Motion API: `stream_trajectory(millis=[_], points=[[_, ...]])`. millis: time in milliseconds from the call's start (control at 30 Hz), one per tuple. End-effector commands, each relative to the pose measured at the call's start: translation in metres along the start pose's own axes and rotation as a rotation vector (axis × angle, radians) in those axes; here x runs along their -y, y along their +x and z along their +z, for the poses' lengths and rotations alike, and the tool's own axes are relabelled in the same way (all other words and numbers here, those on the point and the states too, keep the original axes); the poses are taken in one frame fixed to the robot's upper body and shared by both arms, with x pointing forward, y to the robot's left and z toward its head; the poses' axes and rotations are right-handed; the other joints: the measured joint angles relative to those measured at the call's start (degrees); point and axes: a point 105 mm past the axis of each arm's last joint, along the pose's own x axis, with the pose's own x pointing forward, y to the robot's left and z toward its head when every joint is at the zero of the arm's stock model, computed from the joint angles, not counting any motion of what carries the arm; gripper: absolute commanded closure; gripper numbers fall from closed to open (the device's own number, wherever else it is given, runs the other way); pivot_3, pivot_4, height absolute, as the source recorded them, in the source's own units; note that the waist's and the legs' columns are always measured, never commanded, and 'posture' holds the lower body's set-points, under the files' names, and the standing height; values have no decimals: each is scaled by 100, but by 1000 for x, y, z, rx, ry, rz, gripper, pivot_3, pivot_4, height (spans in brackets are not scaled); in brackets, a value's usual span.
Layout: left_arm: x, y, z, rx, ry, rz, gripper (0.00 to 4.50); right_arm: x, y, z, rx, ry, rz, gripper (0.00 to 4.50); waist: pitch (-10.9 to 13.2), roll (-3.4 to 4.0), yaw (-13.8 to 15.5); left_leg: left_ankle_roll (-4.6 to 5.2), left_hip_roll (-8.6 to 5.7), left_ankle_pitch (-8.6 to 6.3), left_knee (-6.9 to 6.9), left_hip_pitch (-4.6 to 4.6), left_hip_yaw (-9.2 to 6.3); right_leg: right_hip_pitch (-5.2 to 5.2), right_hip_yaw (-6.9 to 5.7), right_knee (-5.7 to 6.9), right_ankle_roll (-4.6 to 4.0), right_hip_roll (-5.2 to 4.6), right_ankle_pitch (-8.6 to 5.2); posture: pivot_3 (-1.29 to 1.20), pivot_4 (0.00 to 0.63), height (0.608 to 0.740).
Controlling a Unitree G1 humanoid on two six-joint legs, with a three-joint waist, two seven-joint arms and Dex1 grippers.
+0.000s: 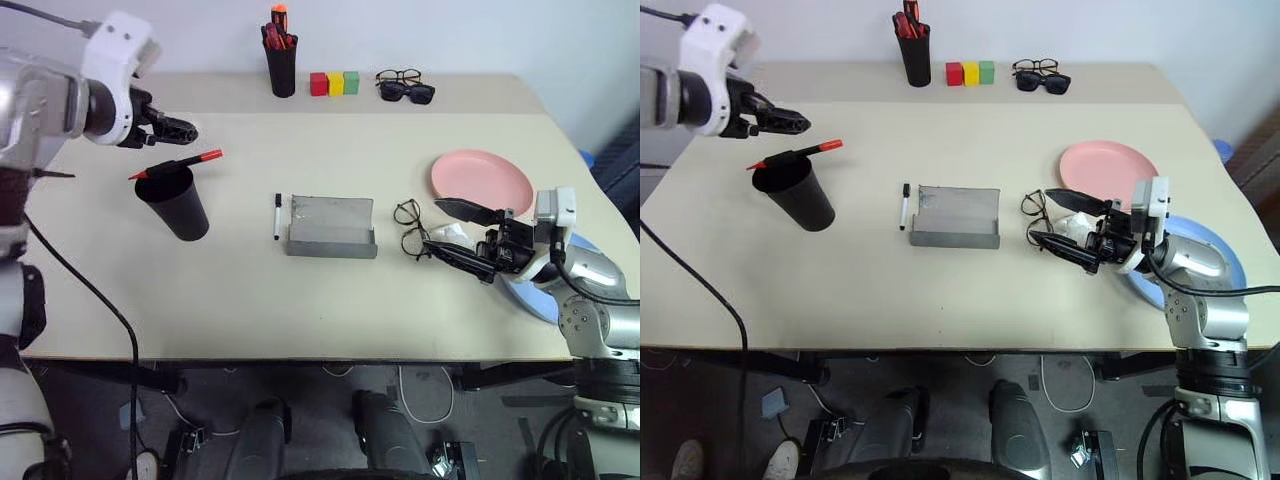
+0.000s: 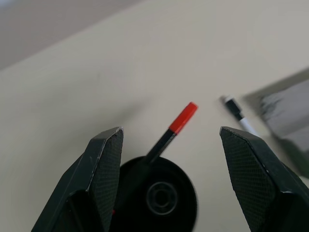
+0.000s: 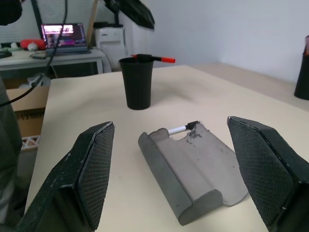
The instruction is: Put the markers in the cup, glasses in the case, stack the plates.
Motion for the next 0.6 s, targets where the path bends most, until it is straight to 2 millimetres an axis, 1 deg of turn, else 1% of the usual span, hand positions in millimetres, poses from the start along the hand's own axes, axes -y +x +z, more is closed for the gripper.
stream_trajectory(millis=[33, 100, 200, 300, 400, 600], points=[[-17, 11, 12, -46, 96, 40, 1258, -2, 2, 3, 31, -28, 0, 688, 2, -3, 14, 0, 1, 0, 1, -3, -1, -2, -1, 5, 3, 2, 1, 0, 150, 740], [-16, 21, 19, -64, 141, 36, 1258, -4, 1, 2, 36, -22, -9, 688, 3, -4, 19, 1, 1, 0, 5, -27, -3, -18, -3, 3, 8, 3, 0, 0, 150, 740], [-7, 31, 25, -83, 188, -12, 1258, -7, -2, 0, 33, -19, -22, 688, 3, -4, 24, 3, -3, 0, 22, -101, -4, -88, -1, 10, 0, -2, 12, 0, 150, 740], [5, 38, 30, -99, 234, -70, 1258, -9, -7, 0, 27, -22, -42, 688, 4, -6, 31, 9, -6, -3, 17, -108, -5, -98, -2, 13, 1, -5, 11, 0, 150, 740], [11, 35, 36, -92, 241, -118, 1258, -11, -11, 1, 24, -27, -60, 688, 10, -10, 13, 14, -6, -7, 14, -108, -5, -99, -2, 13, 3, -5, 9, 0, 150, 740], [8, 26, 43, -82, 261, -131, 1258, -13, -15, 2, 19, -32, -86, 688, 12, -13, 12, 16, -6, -7, 21, -108, -5, -99, -1, 18, 5, -5, 9, 0, 150, 740]])
